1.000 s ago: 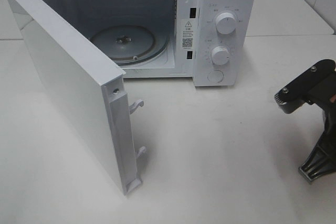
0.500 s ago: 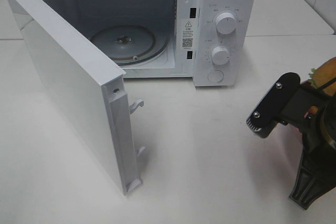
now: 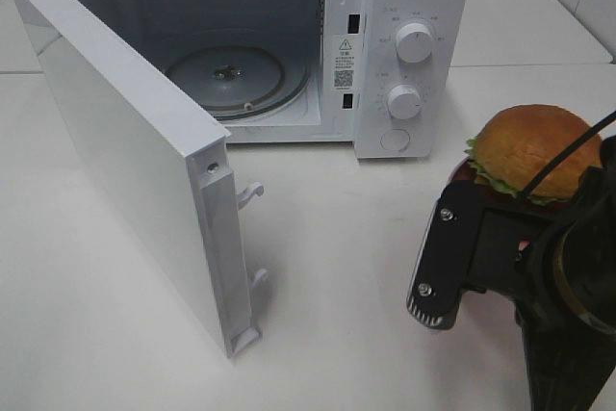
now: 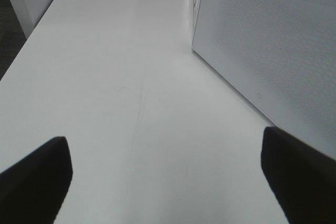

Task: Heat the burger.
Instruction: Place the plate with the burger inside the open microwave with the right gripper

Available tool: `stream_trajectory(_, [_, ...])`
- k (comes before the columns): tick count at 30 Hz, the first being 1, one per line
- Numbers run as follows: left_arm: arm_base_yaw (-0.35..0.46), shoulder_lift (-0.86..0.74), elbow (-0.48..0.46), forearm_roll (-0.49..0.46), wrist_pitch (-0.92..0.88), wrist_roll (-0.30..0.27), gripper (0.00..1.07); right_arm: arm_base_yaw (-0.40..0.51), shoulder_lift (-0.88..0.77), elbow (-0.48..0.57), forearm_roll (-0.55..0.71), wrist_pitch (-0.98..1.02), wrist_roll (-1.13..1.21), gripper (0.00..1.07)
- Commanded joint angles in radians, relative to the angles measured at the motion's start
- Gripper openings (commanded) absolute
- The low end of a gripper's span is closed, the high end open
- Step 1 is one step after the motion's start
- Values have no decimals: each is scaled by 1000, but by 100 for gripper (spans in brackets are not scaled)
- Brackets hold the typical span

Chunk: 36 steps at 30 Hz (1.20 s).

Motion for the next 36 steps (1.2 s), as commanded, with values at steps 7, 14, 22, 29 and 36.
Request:
stream_trajectory(7, [-3,-20,1,1,-15,-1,90,43,-12,1,-103,-47,-115,0])
stream_trajectory(14, [-3,-20,1,1,-15,-1,90,43,-12,1,-108,-83,-246,0])
stream_trajectory(22, [-3,-20,1,1,-15,-1,90,43,-12,1,-111,-148,-358,0])
stream_trajectory(29, [-3,-20,1,1,-15,-1,90,43,-12,1,-93,-225,-395,0])
stream_trajectory(36, [-3,-20,1,1,-15,-1,90,-26,-12,1,-87,-296,-574,0])
